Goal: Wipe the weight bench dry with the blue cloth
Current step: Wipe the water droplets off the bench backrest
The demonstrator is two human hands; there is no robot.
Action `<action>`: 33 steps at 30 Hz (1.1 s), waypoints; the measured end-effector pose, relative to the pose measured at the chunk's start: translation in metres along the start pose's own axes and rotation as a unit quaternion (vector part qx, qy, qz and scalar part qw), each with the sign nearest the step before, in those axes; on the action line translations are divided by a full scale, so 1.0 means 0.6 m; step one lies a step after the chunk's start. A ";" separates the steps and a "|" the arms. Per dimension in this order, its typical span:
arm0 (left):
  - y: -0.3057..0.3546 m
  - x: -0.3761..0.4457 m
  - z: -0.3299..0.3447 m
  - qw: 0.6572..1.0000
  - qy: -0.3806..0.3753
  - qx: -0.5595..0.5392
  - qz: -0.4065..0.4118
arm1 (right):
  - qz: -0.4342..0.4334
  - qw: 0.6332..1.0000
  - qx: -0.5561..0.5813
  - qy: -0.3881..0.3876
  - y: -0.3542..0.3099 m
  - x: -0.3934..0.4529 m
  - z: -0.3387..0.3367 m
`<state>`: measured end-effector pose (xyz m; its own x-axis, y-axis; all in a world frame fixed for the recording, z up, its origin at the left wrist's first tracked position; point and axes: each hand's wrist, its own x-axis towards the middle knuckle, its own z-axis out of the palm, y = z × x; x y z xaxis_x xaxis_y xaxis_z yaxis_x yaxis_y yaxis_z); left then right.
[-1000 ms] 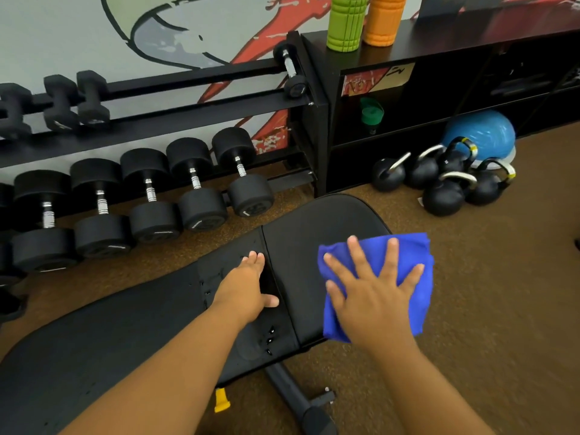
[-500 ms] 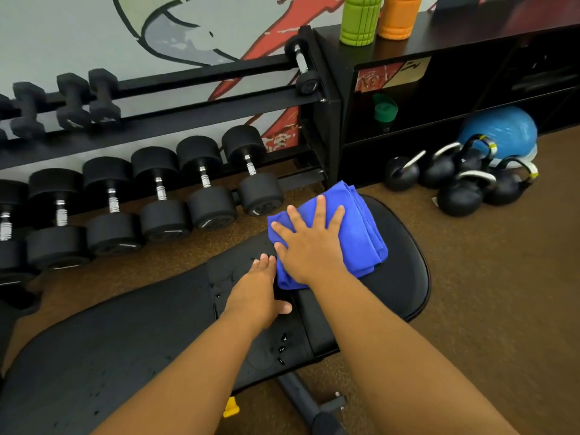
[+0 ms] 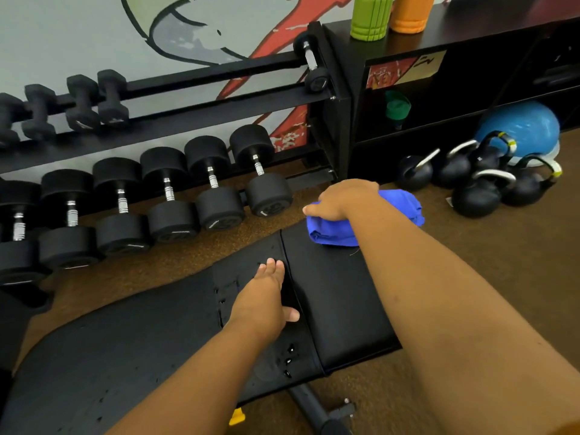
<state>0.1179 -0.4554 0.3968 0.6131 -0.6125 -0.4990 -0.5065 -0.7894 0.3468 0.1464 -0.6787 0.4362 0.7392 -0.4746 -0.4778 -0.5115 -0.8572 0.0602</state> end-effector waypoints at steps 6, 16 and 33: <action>-0.002 -0.005 0.001 1.000 0.007 0.015 0.001 | 0.074 0.988 0.135 0.029 0.080 -0.025 0.001; 0.003 -0.012 -0.002 0.999 0.013 0.031 0.003 | 0.119 0.956 0.003 0.267 0.022 -0.171 0.128; -0.149 -0.090 0.042 0.932 0.236 -0.276 -0.014 | -0.039 0.970 0.113 0.214 -0.055 -0.224 0.149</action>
<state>0.1145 -0.3510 0.3727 0.8855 -0.4378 -0.1553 -0.1766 -0.6265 0.7592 0.0250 -0.5687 0.4201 0.8688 -0.4913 -0.0628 -0.4941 -0.8511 -0.1775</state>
